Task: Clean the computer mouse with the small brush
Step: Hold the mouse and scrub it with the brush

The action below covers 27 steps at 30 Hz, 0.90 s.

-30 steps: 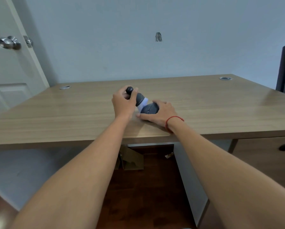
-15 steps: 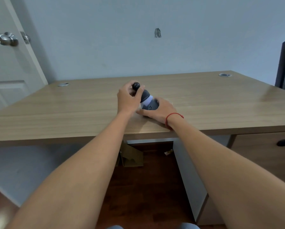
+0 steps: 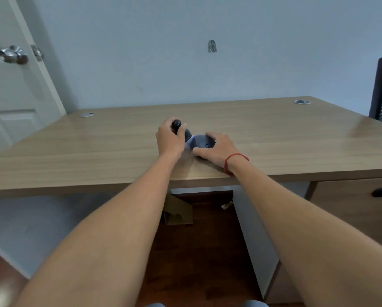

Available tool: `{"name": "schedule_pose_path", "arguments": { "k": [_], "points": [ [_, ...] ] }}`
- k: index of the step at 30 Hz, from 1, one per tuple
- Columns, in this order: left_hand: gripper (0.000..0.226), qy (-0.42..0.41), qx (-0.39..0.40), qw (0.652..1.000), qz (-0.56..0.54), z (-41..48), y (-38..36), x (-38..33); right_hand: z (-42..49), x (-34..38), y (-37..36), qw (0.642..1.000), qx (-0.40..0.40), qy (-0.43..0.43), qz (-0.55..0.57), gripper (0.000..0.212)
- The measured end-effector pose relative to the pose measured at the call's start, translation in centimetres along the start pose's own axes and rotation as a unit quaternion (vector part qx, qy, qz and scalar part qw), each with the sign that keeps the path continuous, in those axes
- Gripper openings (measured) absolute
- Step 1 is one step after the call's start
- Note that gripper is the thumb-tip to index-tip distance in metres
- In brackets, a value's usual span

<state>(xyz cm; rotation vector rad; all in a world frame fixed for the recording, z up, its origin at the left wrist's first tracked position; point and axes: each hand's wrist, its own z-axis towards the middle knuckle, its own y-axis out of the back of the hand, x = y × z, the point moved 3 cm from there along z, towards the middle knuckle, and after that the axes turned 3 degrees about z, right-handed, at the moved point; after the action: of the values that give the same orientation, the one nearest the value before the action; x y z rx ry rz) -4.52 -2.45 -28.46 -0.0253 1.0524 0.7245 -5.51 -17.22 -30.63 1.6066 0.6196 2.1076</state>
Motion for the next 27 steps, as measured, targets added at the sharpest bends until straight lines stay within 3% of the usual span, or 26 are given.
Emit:
{"name": "schedule_pose_path", "arguments": {
  "k": [3, 5, 7, 10, 12, 16, 18, 22, 27],
  "points": [
    [0.012, -0.006, -0.015, 1.000, 0.002, 0.5, 0.6, 0.1, -0.1, -0.2, 0.0, 1.000, 0.009, -0.011, 0.025, 0.061],
    [0.011, -0.001, -0.055, 0.997, -0.055, 1.1, 1.0, -0.8, -0.1, -0.4, -0.2, 0.999, 0.018, -0.023, 0.036, 0.078],
    [0.011, -0.009, -0.046, 0.996, -0.076, 1.1, 0.9, -1.3, 0.1, -0.4, -0.2, 0.999, 0.016, -0.017, 0.029, 0.072],
    [0.010, -0.033, 0.022, 0.998, 0.042, 0.4, 0.3, -0.6, -0.1, -0.1, -0.1, 0.999, 0.006, -0.011, 0.033, 0.059],
    [0.011, -0.043, 0.014, 0.996, 0.073, 0.3, 0.4, -0.6, -0.1, 0.1, 0.1, 1.000, -0.002, -0.008, 0.025, 0.057],
    [0.017, -0.040, -0.052, 0.996, -0.056, 0.3, 0.5, -2.2, -0.4, 0.5, 0.1, 1.000, -0.005, -0.012, 0.019, 0.043],
    [0.016, -0.065, -0.035, 0.997, -0.027, -0.4, 0.1, -2.2, -0.3, 0.3, 0.1, 1.000, 0.001, -0.013, 0.025, 0.035],
    [0.017, -0.067, -0.039, 0.996, 0.044, -0.2, 0.5, -1.8, -0.1, 0.1, 0.0, 0.999, 0.007, -0.029, 0.022, 0.057],
    [0.012, -0.085, -0.010, 0.996, 0.018, -0.1, 0.3, -2.4, 0.1, 0.2, -0.1, 1.000, 0.022, -0.018, 0.011, 0.052]
  ]
}}
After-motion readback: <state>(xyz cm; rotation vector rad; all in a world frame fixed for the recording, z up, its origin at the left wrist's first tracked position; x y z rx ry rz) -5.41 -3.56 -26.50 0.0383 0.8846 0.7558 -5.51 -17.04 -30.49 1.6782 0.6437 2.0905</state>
